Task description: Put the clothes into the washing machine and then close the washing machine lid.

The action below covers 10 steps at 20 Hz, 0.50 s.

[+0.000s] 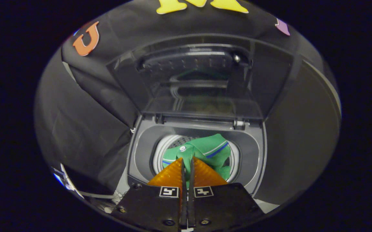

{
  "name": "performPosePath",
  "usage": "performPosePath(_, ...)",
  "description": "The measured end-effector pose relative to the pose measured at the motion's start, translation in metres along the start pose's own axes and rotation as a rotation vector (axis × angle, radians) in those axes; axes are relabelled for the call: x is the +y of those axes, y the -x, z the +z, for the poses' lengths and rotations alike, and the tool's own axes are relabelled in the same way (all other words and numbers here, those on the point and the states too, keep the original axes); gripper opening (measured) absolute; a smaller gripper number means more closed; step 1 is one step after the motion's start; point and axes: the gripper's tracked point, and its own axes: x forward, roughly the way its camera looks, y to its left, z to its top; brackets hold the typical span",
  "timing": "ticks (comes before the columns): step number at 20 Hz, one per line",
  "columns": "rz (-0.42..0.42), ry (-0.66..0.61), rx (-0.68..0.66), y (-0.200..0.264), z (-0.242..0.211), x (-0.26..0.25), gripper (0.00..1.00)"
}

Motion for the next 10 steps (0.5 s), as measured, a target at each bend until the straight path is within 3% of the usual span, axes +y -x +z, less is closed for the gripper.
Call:
performPosePath(5, -0.043, -0.054, 0.101, -0.022, -0.019, -0.008, 0.04)
performPosePath(10, -0.076, -0.059, 0.105, -0.025, -0.022, -0.010, 0.04)
